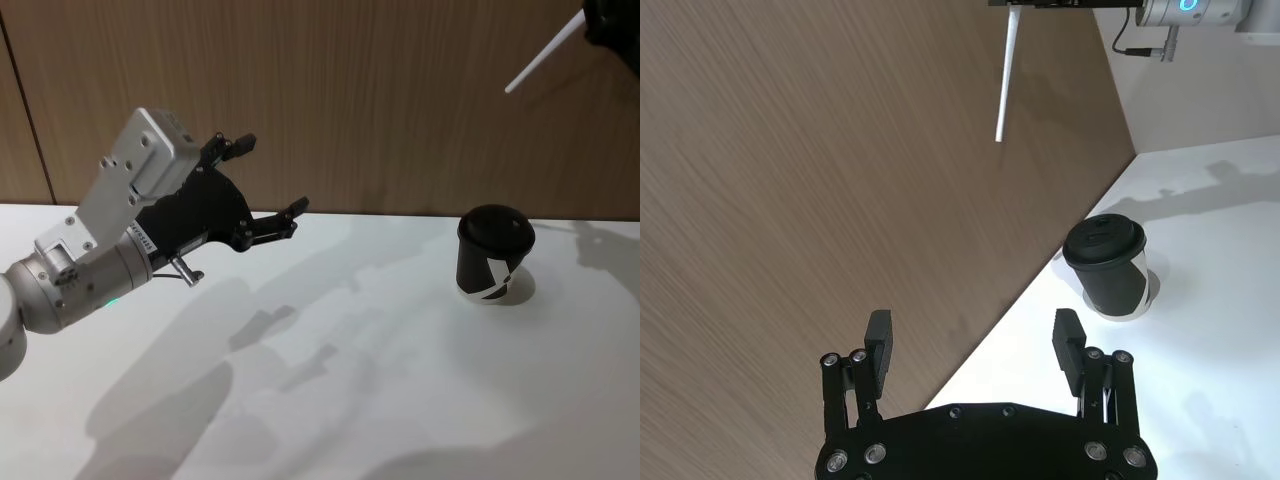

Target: Pick up the straw with one hand, pass it to the other hand, and insert it into the cup.

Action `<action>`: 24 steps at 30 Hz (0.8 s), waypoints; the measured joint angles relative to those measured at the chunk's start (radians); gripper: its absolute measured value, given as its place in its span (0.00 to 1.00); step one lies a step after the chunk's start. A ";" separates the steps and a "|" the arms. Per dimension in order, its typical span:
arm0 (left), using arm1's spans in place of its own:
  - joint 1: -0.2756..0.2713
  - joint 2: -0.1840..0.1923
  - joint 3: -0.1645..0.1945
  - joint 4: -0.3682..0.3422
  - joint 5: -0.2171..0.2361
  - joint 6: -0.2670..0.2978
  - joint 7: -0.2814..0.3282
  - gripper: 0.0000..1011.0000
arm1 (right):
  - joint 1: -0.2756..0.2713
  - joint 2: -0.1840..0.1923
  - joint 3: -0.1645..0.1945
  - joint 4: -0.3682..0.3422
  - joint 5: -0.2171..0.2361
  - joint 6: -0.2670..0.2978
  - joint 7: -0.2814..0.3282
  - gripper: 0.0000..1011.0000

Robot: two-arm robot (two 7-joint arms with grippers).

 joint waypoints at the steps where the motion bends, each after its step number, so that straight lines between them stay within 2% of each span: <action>1: 0.000 0.000 0.000 0.000 0.000 0.000 0.000 0.99 | -0.002 0.004 0.000 -0.003 0.000 0.003 0.002 0.00; 10: 0.000 0.000 0.000 0.000 0.000 0.000 0.000 0.99 | -0.023 0.056 -0.005 -0.050 -0.003 0.063 0.063 0.00; 24: 0.000 0.000 0.000 0.000 0.000 0.000 0.000 0.99 | -0.056 0.119 -0.047 -0.109 -0.012 0.141 0.163 0.00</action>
